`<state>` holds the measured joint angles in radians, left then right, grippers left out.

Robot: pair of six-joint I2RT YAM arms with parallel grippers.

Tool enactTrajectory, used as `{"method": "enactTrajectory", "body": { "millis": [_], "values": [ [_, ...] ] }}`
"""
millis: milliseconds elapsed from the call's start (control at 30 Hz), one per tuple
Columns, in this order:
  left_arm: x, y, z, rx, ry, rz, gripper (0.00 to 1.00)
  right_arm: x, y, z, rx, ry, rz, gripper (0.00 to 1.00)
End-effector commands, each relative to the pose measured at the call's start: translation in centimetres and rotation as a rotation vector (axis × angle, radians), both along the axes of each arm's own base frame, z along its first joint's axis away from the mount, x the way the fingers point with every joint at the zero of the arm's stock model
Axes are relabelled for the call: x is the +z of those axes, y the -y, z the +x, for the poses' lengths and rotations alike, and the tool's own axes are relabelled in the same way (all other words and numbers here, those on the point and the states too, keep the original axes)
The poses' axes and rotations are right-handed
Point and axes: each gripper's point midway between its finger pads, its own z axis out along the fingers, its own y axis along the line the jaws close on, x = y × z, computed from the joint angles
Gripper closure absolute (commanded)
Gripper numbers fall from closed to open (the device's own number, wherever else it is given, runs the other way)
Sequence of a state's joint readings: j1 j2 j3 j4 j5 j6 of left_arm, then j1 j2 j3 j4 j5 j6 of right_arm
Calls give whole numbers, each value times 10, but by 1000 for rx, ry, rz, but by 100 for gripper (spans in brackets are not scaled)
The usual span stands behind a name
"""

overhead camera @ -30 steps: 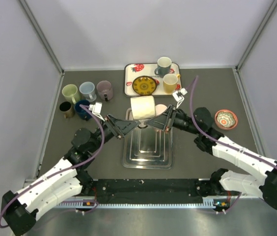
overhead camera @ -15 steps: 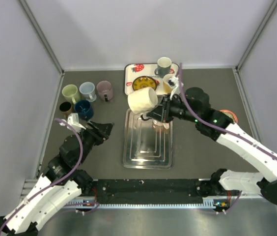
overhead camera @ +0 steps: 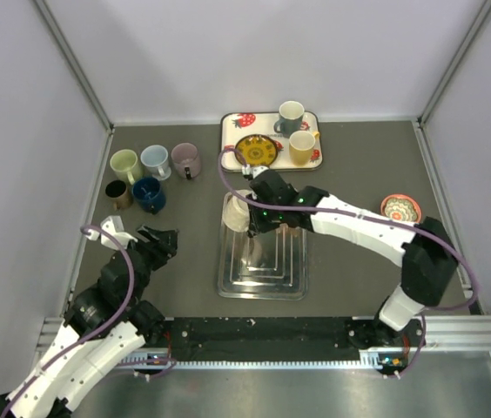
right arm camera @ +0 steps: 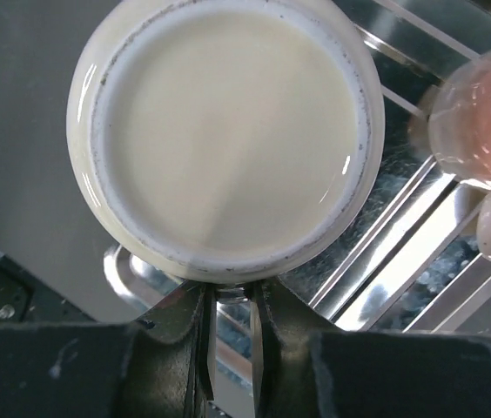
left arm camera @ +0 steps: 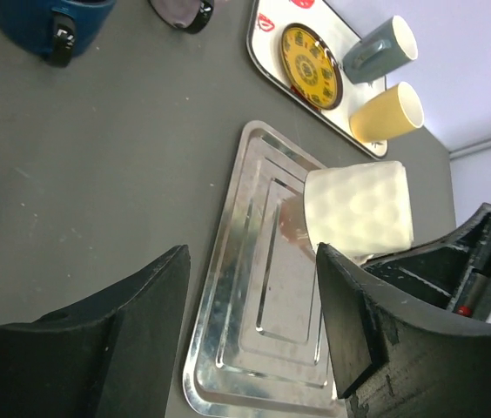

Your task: Turn the mug right side up

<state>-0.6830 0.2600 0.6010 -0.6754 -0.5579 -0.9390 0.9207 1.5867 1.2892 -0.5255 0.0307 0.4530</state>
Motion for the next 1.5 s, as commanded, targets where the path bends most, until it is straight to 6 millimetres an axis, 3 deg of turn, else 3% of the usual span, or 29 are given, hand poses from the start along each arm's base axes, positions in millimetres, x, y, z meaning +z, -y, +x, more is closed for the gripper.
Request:
{"method": "enactTrajectory", "body": {
  "millis": [0,167,333,867,1033,1067,1100,1200,1400,1467],
  "values": [
    [7,-18,-3,60,22,39,35,37,-20,42,-102,149,36,100],
    [5,-21,-5,66,21,44,36,12,-23,61,-166,149,-40,100],
    [-3,-21,-6,64,-1,49,36,-28,-14,81,-235,98,-113,100],
    [-9,-24,-7,74,-6,62,36,-72,21,112,-332,41,-199,100],
    [-11,-23,-6,75,-14,67,36,-78,17,110,-300,25,-204,99],
    [-11,-24,-6,76,-14,67,36,-76,16,109,-293,25,-199,95],
    [-10,-23,-6,75,-13,66,36,-76,16,108,-288,28,-200,83],
    [-12,-22,-5,74,-16,71,35,-72,15,106,-282,42,-202,66],
    [-12,-21,-3,75,-22,78,35,-52,14,103,-287,73,-172,52],
    [-10,-22,-2,77,-16,82,34,-31,9,99,-278,98,-132,50]
  ]
}}
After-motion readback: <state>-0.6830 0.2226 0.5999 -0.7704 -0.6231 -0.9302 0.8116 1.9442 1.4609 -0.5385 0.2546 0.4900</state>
